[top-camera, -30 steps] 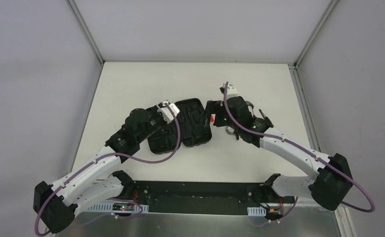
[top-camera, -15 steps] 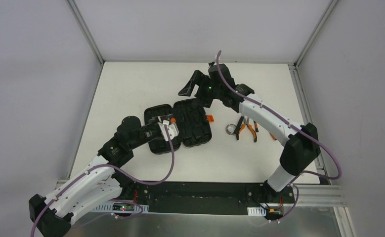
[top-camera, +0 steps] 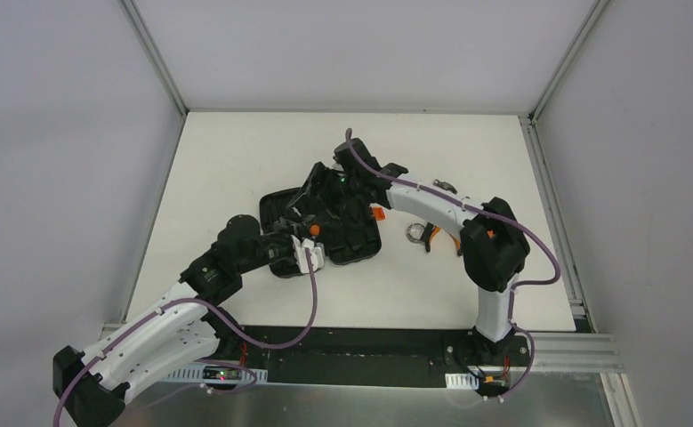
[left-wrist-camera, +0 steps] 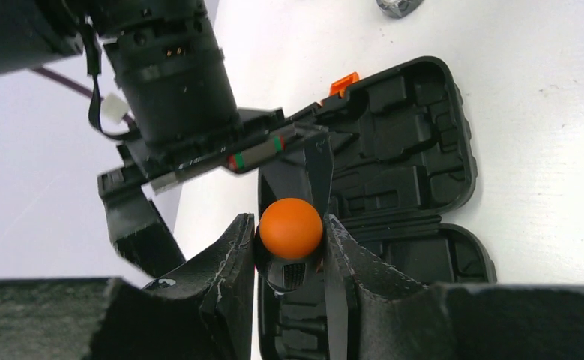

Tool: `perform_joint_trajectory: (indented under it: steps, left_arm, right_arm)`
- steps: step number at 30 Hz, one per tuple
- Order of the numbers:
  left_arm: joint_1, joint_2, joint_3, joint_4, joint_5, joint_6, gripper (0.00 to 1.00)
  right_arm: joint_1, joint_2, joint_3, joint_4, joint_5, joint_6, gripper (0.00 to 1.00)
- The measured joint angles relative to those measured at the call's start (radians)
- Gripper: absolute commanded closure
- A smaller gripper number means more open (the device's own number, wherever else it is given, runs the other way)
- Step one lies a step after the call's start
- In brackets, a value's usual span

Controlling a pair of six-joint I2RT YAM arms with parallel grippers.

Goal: Pack the tool kit
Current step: Place the screwdriver in the toolbox.

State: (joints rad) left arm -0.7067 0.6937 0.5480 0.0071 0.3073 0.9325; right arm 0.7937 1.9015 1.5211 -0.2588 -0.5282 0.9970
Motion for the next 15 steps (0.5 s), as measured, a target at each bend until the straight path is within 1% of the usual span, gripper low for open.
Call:
perform_joint_trajectory:
  steps: [1, 3, 5, 7, 9, 13, 15]
  left_arm:
    - [-0.003, 0.0, -0.004, 0.0, 0.0, 0.003, 1.0]
    - [-0.013, 0.0, -0.01, -0.007, -0.001, 0.008, 0.98]
    - [-0.017, 0.0, -0.013, -0.006, -0.008, 0.022, 0.95]
    - [-0.02, -0.002, -0.013, -0.003, -0.029, 0.031, 0.88]
    - [-0.02, -0.006, -0.017, -0.002, -0.045, 0.03, 0.8]
    - [-0.02, -0.022, -0.03, -0.001, -0.077, 0.002, 0.53]
    - [-0.021, -0.032, -0.039, -0.005, -0.089, -0.027, 0.41]
  right_arm:
    - [0.008, 0.011, 0.0, 0.014, -0.018, 0.016, 0.34]
    - [0.021, 0.031, -0.001, 0.05, -0.052, 0.046, 0.48]
    - [0.027, 0.042, -0.008, 0.077, -0.07, 0.063, 0.65]
    - [0.027, 0.048, -0.022, 0.096, -0.082, 0.082, 0.83]
    - [0.024, 0.055, -0.031, 0.103, -0.092, 0.098, 0.99]
    - [0.022, 0.07, -0.031, 0.114, -0.095, 0.084, 1.0]
    - [0.024, 0.075, -0.031, 0.116, -0.089, 0.079, 1.0]
